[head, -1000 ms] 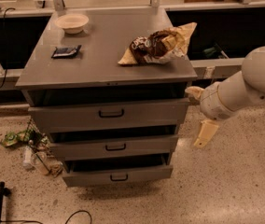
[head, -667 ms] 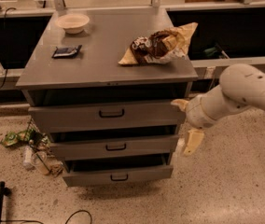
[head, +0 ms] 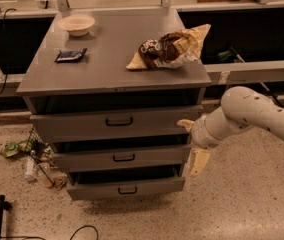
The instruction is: Open middle drawer
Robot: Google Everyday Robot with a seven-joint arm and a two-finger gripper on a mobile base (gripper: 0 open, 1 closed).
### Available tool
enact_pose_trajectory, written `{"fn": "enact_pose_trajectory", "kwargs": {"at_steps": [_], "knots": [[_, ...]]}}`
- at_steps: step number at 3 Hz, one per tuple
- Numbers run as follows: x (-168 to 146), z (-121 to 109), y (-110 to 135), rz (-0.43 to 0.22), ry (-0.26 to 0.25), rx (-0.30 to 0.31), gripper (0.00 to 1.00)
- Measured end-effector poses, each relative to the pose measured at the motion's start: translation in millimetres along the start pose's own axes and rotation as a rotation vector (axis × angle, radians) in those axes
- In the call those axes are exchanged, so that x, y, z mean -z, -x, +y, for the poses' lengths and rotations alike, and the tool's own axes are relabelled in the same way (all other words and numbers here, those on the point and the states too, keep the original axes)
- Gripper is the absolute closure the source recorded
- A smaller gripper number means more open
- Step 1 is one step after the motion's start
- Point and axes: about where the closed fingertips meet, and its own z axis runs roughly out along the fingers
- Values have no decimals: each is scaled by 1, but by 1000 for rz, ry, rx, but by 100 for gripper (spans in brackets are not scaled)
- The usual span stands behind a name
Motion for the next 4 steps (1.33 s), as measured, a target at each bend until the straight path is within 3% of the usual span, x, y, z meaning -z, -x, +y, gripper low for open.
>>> {"fn": "enact_pose_trajectory", "kwargs": {"at_steps": [2,3,4], "knots": [[-84,-6,-35,-63,11,-17,0],[-131,-5,-47,-76,67,-11,0],[-157,-5,-52,-83,91,6,0]]}}
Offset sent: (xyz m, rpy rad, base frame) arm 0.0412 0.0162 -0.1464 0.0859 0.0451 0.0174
